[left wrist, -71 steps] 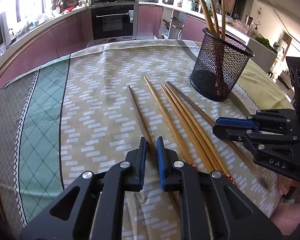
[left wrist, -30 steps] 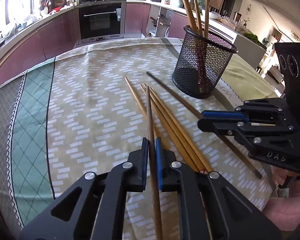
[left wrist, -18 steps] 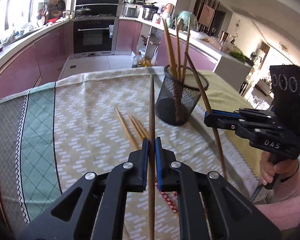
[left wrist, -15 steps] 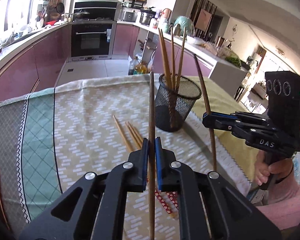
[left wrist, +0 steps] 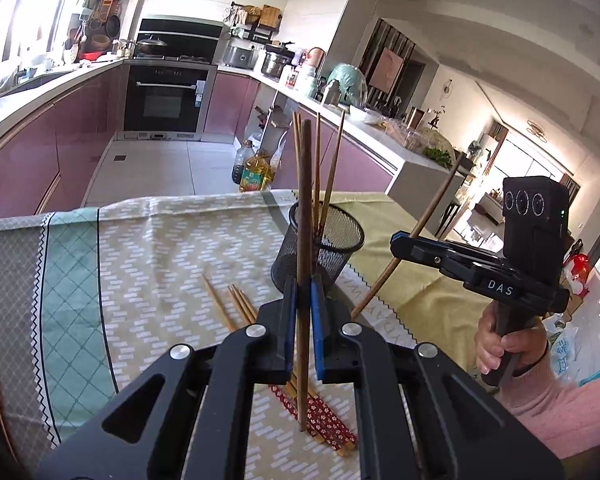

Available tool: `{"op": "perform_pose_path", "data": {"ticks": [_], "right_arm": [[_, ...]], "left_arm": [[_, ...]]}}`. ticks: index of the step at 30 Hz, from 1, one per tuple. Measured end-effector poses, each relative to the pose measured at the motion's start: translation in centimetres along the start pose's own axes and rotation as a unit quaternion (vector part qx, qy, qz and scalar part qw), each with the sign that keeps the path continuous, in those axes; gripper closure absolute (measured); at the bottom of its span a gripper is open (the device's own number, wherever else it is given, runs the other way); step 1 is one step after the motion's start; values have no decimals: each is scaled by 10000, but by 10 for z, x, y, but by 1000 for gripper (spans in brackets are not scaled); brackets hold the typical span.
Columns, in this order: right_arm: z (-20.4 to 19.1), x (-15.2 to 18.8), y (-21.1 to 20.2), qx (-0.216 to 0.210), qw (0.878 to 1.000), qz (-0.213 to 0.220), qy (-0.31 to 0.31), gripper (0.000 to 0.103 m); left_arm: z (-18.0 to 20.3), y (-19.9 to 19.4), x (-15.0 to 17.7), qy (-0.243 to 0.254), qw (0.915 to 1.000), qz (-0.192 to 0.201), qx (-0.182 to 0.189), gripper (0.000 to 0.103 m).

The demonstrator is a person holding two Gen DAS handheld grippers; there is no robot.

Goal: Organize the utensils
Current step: 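Lift the left gripper's chopstick upright toward the mesh holder while the right gripper carries its chopstick, then lower the left gripper's chopstick into the holder and open while the right gripper releases its chopstick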

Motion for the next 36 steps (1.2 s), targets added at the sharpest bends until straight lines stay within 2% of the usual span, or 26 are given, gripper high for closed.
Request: {"op": "perform_pose_path", "data": {"ticks": [12,24,31,36], "right_arm": [[6,-36,-16,153,9988,427,-204,97],[15,-69,-30,263,9961,776,-334,97],[23,-80,-28,334,9951,888,-295,97],[30,-82,-18,464,9946,903,-230,97]], "left_arm": [[7,-1,-41,-114,9985,502,193,95],[20,2,-90,-21,9955,906,261,95],[25,7,-113,14,9940,1073,189,95],[30,17,-122,90,9944,1050,33,95]]}}
Point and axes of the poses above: each gripper's, at about its wrist camera, not at the fingertips, and y roughly the way its jaws point, z to its right, x to its underside, the point moved 1 cm from there along y, roughly the way its jaws point, and after that the axes turned 3 degrees about -x, right-handed, at the moved point
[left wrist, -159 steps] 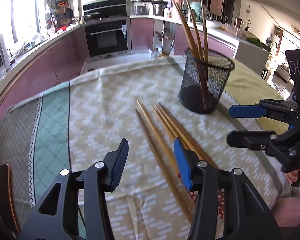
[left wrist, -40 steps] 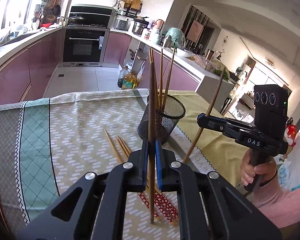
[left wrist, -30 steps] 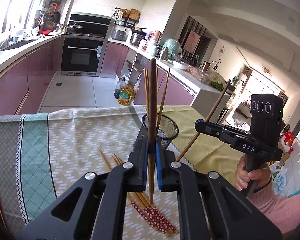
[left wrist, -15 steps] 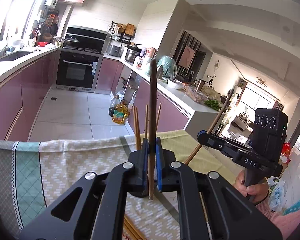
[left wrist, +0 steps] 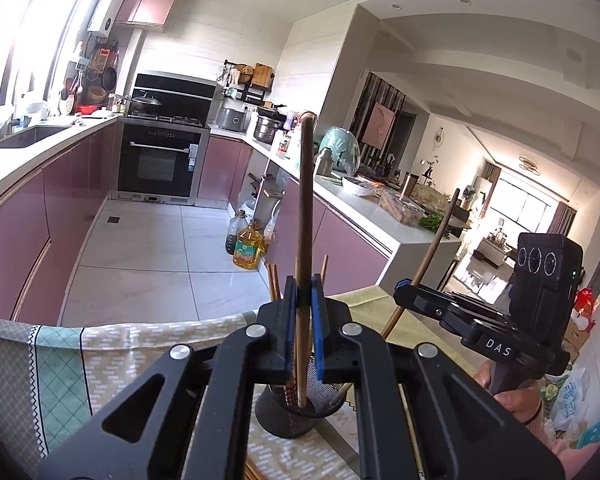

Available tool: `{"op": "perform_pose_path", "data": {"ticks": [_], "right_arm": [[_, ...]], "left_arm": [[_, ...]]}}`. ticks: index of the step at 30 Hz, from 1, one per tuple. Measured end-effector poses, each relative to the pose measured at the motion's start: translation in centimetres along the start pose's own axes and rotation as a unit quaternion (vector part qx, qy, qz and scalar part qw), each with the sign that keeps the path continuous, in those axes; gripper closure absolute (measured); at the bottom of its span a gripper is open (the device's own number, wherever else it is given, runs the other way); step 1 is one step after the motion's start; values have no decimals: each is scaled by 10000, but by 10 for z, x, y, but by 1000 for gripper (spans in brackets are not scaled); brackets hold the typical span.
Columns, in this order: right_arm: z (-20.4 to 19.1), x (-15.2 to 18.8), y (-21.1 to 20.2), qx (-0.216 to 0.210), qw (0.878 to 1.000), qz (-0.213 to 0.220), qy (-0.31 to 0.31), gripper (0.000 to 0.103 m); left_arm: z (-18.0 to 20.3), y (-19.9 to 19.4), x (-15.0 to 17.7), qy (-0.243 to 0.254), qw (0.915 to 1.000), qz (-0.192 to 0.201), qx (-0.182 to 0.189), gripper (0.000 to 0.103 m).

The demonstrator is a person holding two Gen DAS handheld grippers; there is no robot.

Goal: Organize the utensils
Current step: 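Lower the left gripper's chopstick into the holder and open while the right gripper releases its chopstick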

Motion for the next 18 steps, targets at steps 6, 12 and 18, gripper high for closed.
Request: {"op": "perform_pose_path", "data": {"ticks": [6,12,18], "right_arm": [[4,11,16,68,9997,-229,63,97],[9,27,34,90,9969,-774,115,97],[16,41,54,135,9914,-1285,189,97]], "left_arm": [[2,24,10,145,9993,-325,-104,95],[5,50,31,461,9948,-900,-84,95],[0,71,47,598,9892,-1337,-71,95]]}}
Point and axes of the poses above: each gripper's, at about its wrist camera, not at the fingertips, and y roughly the way its jaws point, z to its right, x to its underside, the point moved 1 cm from there along y, roughly the way its jaws point, and after that the axes turned 3 degrees about -x, right-handed, at the moved point
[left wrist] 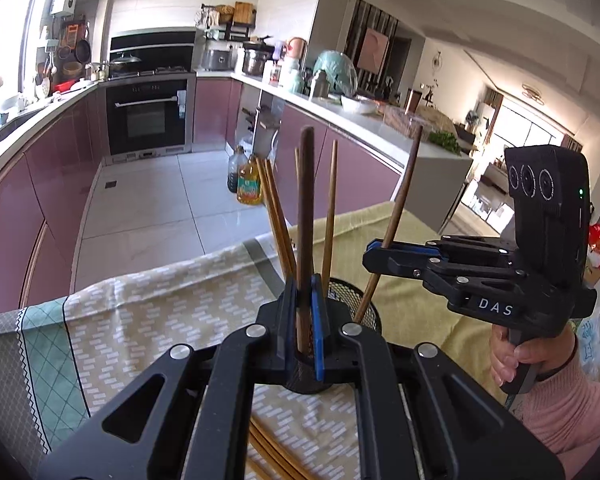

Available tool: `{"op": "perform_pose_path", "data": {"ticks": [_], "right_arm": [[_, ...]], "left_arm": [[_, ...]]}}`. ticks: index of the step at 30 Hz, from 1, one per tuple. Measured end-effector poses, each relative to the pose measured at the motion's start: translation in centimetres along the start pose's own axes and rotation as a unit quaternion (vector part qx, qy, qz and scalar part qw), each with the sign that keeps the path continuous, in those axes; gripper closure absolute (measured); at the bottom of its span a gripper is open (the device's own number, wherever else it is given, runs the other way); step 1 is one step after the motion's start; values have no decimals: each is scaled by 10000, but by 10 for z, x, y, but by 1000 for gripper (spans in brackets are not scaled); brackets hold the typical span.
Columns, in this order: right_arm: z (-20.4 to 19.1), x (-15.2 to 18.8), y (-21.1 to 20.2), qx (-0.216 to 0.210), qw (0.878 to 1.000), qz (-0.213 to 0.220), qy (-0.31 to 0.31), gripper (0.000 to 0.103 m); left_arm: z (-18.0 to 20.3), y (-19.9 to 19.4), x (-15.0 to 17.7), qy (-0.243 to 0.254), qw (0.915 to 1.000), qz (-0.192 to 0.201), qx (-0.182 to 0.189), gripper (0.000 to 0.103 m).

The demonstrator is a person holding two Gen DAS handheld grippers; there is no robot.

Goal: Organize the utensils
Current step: 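Lower the left gripper's chopstick into the holder and open while the right gripper releases its chopstick, then move both open grippers back over the remaining chopsticks on the cloth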

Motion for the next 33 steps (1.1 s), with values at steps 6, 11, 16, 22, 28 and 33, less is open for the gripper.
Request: {"op": "perform_pose_path", "data": {"ticks": [6,11,16,22,28,33], "right_arm": [[7,1,15,29,9997,-155,162,97],[11,0,18,72,9995,-155,259,95],[14,-1,18,132,9992,-80,364,85],[11,1,8,96,9993,61,343,75],[-2,9,-11,-15,9992,321,235,52],[-24,21,-26,-283,9988,394,-83,52]], "left_arm": [[-7,14,-6,-124,9999,-78,-86,95],[-12,24,-9,-200,9996,-149,-112,95],[-15,33,-8,-303,9992,-219,-110,94],[-18,26,2,-346,9992,-112,-194,87],[-15,0,22,-376,9988,170,-260,76],[-18,-27,45,-381,9976,414,-408,68]]}}
Point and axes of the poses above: each gripper's, at about its wrist camera, not at the fingertips, and y roughly the way its jaws point, z to its right, x to its underside, the point moved 1 cm from there along y, roughly the way its jaws point, and after that the axes turned 3 degrees about -x, right-handed, at the moved point
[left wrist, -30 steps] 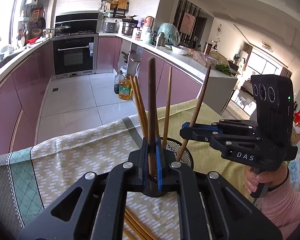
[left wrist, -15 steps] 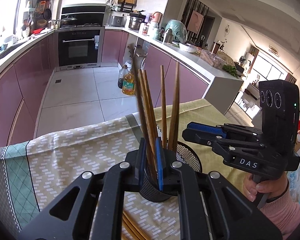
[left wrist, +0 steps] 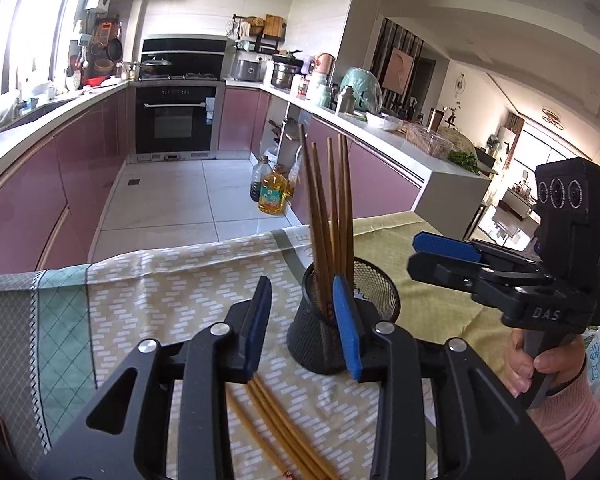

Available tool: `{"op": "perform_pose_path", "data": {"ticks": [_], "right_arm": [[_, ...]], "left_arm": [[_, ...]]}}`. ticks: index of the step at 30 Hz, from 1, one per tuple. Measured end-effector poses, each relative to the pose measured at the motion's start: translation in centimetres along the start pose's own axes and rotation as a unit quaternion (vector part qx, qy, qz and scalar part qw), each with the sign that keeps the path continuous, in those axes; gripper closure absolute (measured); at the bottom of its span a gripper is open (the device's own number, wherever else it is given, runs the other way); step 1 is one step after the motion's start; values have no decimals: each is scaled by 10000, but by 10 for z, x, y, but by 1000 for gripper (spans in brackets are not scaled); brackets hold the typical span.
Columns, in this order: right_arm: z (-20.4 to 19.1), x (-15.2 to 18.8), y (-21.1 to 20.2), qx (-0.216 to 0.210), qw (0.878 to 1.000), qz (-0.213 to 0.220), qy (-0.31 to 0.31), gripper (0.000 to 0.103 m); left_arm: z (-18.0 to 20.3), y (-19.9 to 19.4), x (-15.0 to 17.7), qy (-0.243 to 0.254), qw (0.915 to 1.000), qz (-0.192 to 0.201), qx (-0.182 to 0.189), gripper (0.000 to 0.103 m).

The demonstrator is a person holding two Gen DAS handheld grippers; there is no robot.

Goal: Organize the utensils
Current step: 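Move both open grippers back over the remaining chopsticks on the cloth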

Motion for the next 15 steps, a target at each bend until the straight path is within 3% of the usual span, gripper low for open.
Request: {"op": "perform_pose_path", "data": {"ticks": [6,15], "right_arm": [[-21,28,5,-248,9989,-323,-214,51],[-40,78,47,-238,9926,-1150,-300,51]], "left_arm": [[-18,-18,34,-99,9993,-145,-331,63],[-30,-1,89,-84,9936,-910,-670,58]]}}
Point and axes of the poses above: each gripper's, at about its wrist camera, not at the fingertips, and y roughly the way its jaws point, z to its right, x to its underside, the point moved 1 cm from there along y, roughly the way its jaws point, and after that the axes turned 3 degrees about -x, right-handed, at the moved point
